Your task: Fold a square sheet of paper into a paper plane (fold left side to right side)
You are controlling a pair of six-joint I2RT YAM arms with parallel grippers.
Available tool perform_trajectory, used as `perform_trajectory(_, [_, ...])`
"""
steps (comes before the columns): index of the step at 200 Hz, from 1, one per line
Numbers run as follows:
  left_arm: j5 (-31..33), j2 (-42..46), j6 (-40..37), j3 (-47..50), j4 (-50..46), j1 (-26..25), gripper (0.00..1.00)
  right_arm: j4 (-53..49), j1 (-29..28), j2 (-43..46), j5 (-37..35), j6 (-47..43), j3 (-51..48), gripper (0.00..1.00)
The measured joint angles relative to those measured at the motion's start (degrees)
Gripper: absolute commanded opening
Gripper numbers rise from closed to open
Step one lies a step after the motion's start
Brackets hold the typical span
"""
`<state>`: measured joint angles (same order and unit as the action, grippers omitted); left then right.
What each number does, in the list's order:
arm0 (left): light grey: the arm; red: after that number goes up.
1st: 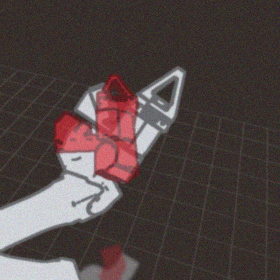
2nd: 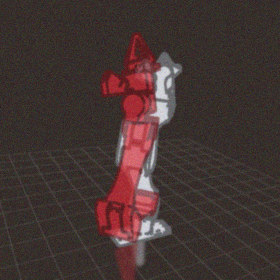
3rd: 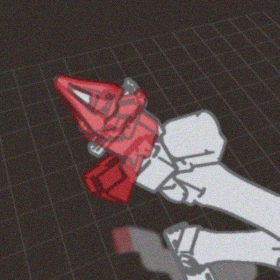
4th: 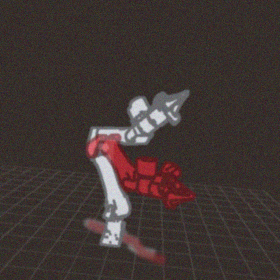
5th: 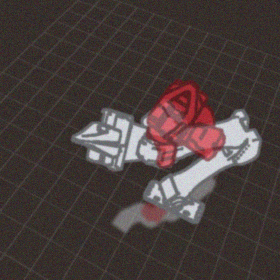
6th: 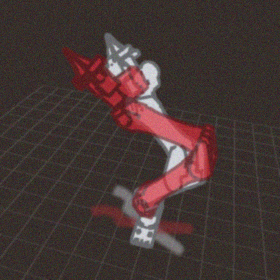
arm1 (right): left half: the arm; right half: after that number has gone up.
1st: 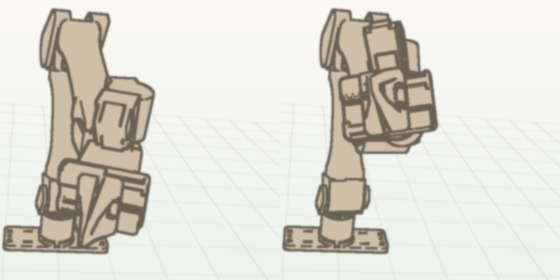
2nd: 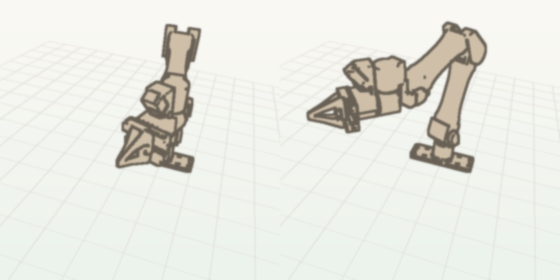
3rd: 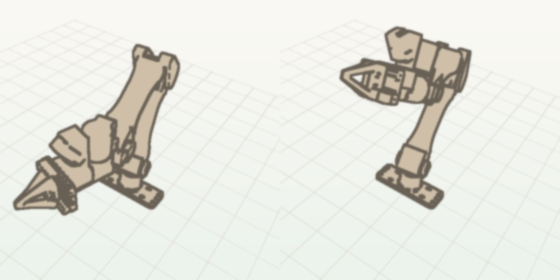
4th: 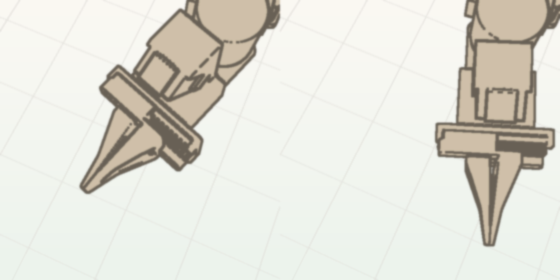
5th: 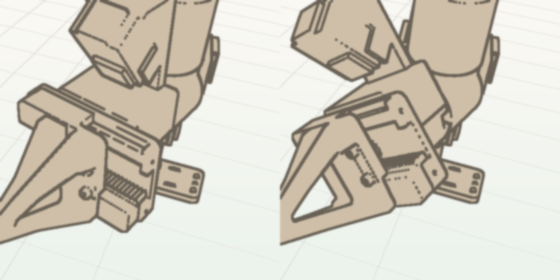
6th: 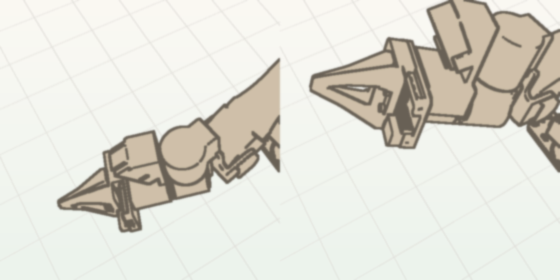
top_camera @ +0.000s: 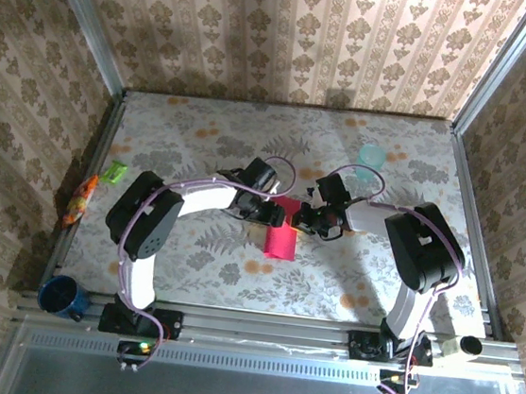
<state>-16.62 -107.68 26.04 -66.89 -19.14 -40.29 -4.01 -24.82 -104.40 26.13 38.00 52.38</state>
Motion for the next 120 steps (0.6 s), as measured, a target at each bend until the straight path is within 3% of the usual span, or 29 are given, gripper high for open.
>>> perform_trajectory(40, [-2.45,7.67,0.09,0.68,0.28,5.95,0.58,-0.42,-0.22,-0.22,-0.22,-0.37,0.31,0.01])
perform_trajectory(67, [-7.15,10.60,0.94,0.66,2.54,6.60,0.37,-0.57,-0.22,-0.26,-0.24,-0.37,0.42,0.01])
perform_trajectory(120, [-18.38,5.81,4.79,2.05,9.35,3.82,0.11,-0.55,-0.22,-0.35,-0.24,-0.37,0.42,0.01])
